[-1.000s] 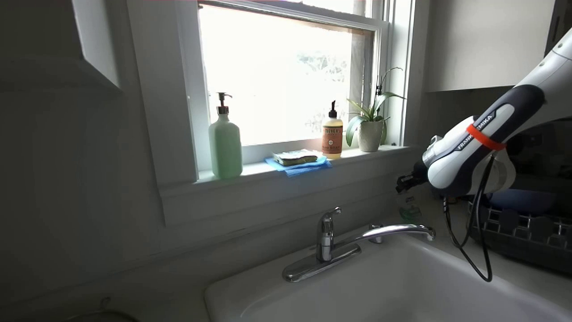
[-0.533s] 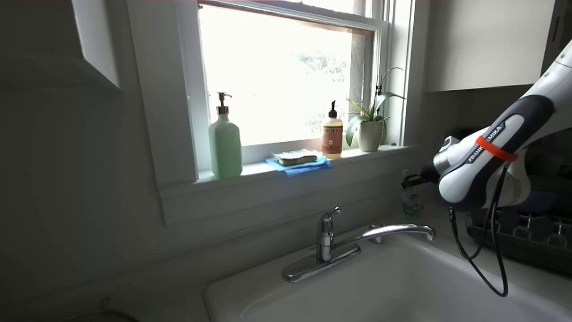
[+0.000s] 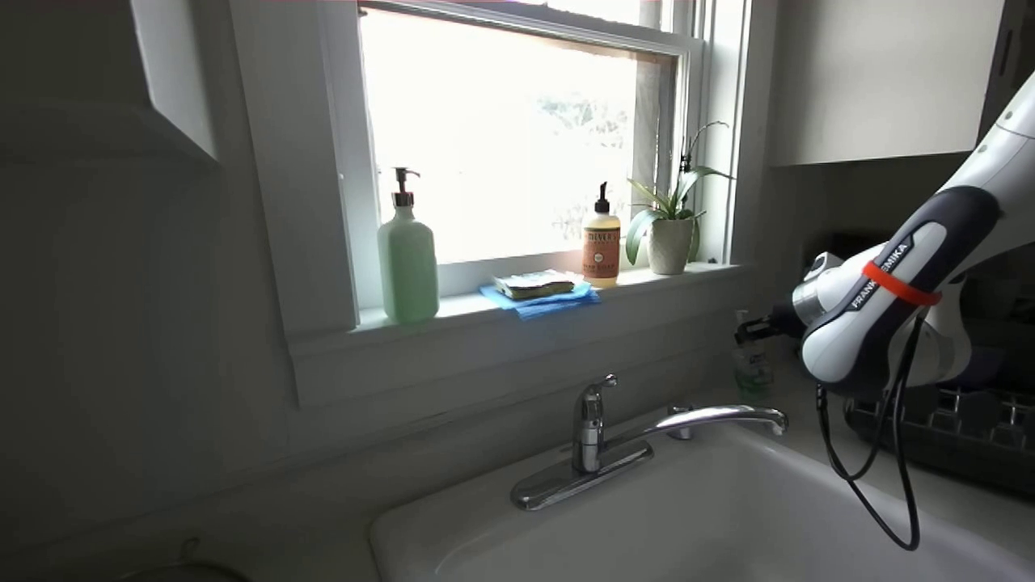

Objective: Put the bottle upright

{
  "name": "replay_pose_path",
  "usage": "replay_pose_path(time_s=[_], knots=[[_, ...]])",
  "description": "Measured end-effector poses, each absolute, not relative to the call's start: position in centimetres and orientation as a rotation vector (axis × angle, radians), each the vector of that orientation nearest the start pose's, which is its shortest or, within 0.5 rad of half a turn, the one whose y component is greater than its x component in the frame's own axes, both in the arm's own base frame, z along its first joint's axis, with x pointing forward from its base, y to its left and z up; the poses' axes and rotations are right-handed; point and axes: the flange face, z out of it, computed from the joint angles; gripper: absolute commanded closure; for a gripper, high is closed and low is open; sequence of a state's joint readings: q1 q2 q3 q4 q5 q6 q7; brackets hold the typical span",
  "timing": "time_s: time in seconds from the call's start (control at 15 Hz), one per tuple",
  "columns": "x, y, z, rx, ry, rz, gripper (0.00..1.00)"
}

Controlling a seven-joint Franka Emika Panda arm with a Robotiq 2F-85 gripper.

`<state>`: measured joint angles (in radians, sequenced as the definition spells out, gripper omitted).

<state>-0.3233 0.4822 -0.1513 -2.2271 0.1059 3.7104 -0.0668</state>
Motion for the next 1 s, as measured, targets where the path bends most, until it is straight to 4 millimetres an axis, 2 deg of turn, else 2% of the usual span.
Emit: replay_pose_path(time_s=[0.47,0.67,1.0], knots=[[52.9,-26.5,27.0,-2.964,0.749,-1.667,0.92],[53.8,-25.3,27.0,-2.939,0.788,-1.680,0.92],[55.6,-23.5,25.7,-2.916,0.812,-1.685,0.92]])
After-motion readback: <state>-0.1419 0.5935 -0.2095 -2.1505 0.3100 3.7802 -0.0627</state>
